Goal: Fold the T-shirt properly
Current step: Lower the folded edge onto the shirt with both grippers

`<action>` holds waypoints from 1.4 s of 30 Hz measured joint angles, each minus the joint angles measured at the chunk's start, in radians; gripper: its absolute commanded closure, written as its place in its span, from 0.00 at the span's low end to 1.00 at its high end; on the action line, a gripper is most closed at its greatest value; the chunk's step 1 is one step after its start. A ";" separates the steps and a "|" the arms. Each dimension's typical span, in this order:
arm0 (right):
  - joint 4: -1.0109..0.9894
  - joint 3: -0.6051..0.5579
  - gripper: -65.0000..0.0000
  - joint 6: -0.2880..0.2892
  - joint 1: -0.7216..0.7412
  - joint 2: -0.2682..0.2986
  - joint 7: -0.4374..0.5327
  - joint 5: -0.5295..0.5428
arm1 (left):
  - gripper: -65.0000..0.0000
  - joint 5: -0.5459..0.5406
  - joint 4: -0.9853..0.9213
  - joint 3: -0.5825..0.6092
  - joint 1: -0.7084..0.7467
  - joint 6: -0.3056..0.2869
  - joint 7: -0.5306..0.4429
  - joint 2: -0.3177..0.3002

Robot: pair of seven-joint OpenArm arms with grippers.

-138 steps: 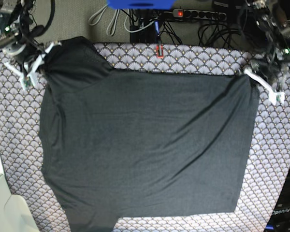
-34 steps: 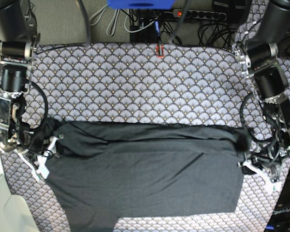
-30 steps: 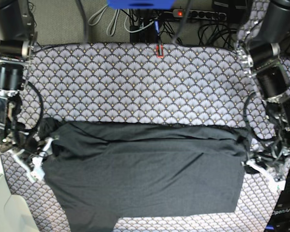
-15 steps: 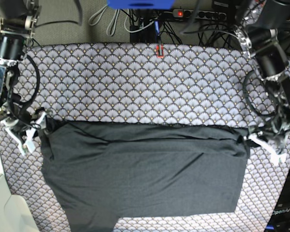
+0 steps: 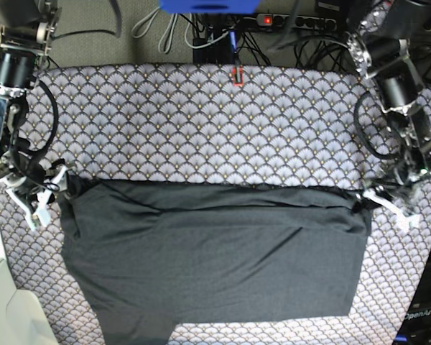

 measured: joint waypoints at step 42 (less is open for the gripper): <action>0.000 0.000 0.46 0.000 -0.016 0.001 -0.003 0.000 | 0.49 -0.001 -0.116 0.079 -0.021 0.109 -0.128 -0.009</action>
